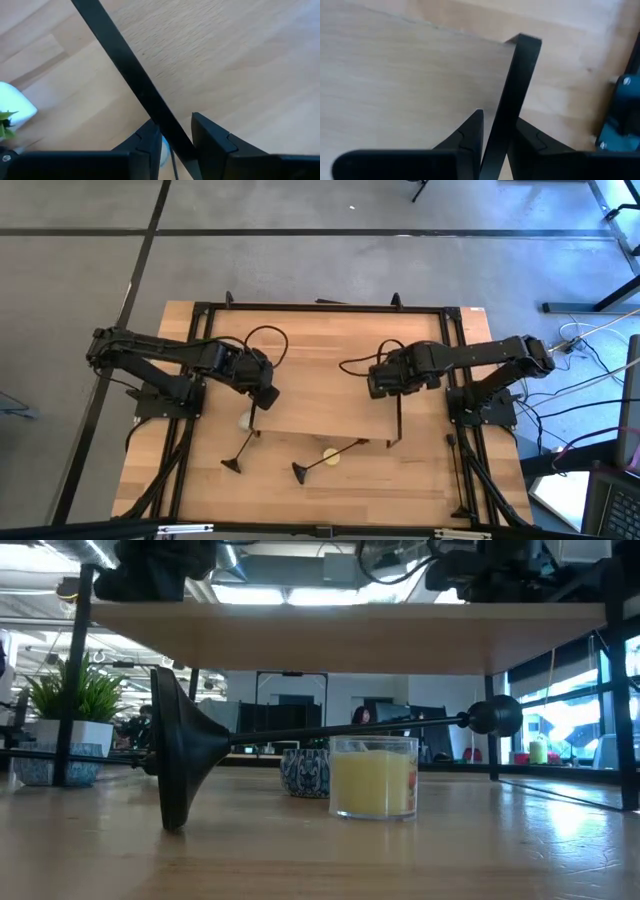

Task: Pick & Place candle stick holders
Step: Move the shelf from the bottom to the center of the table

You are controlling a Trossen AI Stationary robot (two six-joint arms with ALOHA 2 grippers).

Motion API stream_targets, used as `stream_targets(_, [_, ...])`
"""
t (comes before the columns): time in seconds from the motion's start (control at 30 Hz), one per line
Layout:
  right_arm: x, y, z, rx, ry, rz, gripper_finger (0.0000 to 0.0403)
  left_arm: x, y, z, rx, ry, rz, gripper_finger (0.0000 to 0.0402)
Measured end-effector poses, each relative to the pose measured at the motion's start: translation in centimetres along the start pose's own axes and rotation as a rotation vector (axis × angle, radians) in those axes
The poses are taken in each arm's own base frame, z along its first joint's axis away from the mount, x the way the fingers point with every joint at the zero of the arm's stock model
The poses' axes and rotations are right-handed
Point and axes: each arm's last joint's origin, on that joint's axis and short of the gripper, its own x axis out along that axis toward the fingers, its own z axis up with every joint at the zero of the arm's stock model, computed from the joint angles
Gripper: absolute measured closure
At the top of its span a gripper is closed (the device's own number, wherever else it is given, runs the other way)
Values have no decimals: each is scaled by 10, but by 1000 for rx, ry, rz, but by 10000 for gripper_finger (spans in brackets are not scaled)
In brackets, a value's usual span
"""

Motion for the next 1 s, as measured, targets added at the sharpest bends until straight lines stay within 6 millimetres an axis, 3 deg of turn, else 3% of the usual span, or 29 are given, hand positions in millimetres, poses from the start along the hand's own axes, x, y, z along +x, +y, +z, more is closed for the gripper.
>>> stream_targets(0.17, [4, -1, 16, -3, -27, -4, 331, 12, 6, -1, -22, 12, 13, 313])
stream_targets(0.43, [7, -5, 34, -2, -52, -26, 331, 13, 7, 5, -38, -30, -1, 313])
stream_targets(1.0, [8, -6, 46, 7, -101, -17, 330, 12, 20, 17, -47, -43, 19, 313])
